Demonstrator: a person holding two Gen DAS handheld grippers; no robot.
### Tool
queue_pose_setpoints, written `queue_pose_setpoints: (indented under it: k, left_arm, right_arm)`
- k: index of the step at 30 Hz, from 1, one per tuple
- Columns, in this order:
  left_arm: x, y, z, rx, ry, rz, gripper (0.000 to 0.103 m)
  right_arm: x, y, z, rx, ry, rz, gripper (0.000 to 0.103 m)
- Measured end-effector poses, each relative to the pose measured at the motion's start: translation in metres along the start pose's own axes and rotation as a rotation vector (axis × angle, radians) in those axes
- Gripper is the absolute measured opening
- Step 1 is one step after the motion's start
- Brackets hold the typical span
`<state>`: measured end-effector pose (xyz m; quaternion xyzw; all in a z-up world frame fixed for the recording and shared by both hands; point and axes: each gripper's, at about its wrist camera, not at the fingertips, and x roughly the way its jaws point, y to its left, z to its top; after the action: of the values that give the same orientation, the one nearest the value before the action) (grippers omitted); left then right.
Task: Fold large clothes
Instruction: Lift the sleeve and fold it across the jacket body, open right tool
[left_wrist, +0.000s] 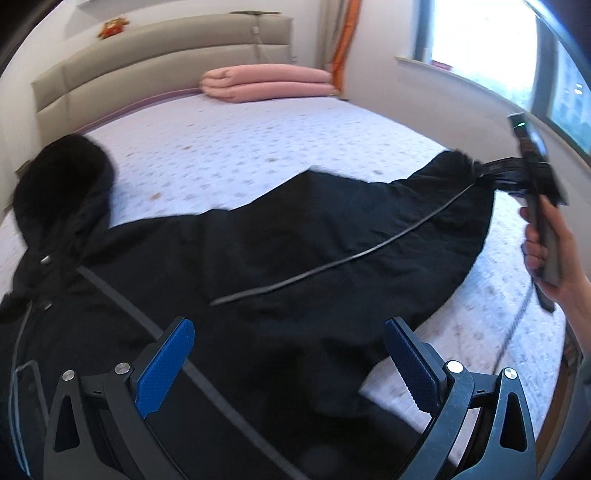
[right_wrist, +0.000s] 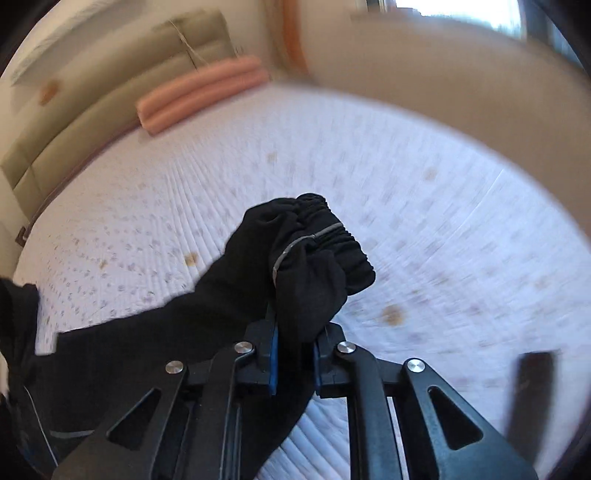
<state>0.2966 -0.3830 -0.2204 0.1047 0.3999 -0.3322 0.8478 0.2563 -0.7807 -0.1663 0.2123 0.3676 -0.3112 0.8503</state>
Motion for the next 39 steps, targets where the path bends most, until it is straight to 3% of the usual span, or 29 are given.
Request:
queue_pose_setpoints:
  k: [2, 4, 7, 10, 15, 20, 24, 30, 39]
  left_arm:
    - [0.011, -0.006, 0.005, 0.005, 0.013, -0.024, 0.102]
    - [0.030, -0.011, 0.006, 0.005, 0.061, -0.051, 0.102]
    - [0.068, -0.010, -0.001, -0.010, 0.168, -0.047, 0.102]
    - [0.082, -0.006, -0.006, -0.009, 0.184, -0.037, 0.102]
    - [0.057, 0.009, -0.003, -0.049, 0.149, -0.079, 0.102]
    - [0.004, 0.039, -0.009, -0.108, 0.076, -0.062, 0.102]
    - [-0.045, 0.077, -0.017, -0.137, 0.020, 0.015, 0.102]
    - [-0.113, 0.121, -0.040, -0.158, -0.030, 0.120, 0.102]
    - [-0.162, 0.167, -0.073, -0.207, -0.055, 0.166, 0.102]
  right_arm:
    - [-0.027, -0.011, -0.005, 0.003, -0.038, 0.000, 0.015]
    - [-0.028, -0.025, -0.015, 0.024, -0.007, 0.010, 0.015]
    - [0.013, -0.030, -0.033, 0.009, 0.118, -0.049, 0.015]
    - [0.047, -0.034, -0.051, 0.023, 0.210, -0.062, 0.016]
    - [0.037, -0.016, -0.045, -0.031, 0.184, -0.104, 0.016]
    - [-0.018, 0.006, -0.034, -0.078, 0.094, -0.037, 0.014]
    - [-0.070, 0.051, -0.036, -0.153, 0.029, 0.048, 0.013]
    - [-0.135, 0.160, -0.058, -0.312, -0.035, 0.170, 0.012]
    - [-0.183, 0.318, -0.121, -0.512, -0.020, 0.330, 0.012]
